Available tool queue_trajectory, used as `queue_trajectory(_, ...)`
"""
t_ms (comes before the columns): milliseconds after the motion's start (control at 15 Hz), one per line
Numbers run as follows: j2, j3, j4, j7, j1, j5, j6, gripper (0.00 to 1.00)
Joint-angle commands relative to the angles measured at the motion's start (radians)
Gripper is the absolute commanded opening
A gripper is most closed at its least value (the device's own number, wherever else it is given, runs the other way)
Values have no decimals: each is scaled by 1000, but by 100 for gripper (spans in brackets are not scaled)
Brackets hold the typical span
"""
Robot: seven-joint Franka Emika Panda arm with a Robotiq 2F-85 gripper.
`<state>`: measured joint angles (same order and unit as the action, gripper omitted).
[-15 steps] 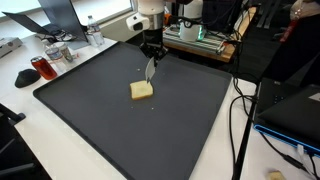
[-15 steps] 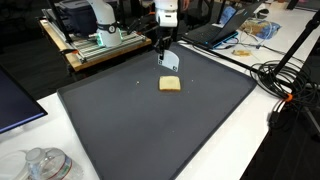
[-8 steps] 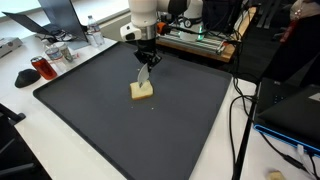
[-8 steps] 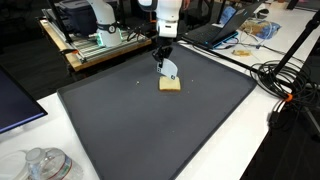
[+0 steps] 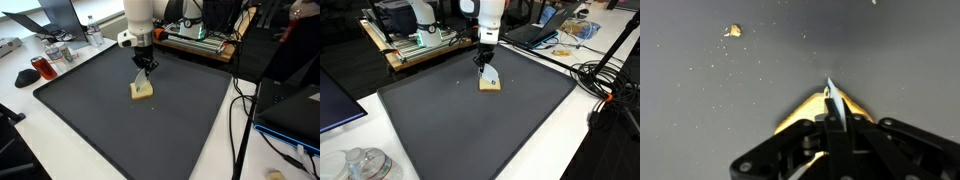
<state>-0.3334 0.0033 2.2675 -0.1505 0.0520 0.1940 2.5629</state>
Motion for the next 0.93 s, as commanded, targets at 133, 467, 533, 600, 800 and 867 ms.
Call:
queue_trajectory(133,-46,-24,-38,-27,27,5,2,1)
queue_trajectory(467,-71,-21,-46,-20,29,0,-3,1)
queue_trajectory(533,-76,-18,-47,-16,28,-4,-5,1)
queue_trajectory(600,-83,-16,-49,-11,26,-9,-5,1)
queue_trajectory(800,-96,-15,-54,-5,25,-11,-9,1)
queue_trajectory(867,-99,-14,-55,-4,24,-12,-9,1)
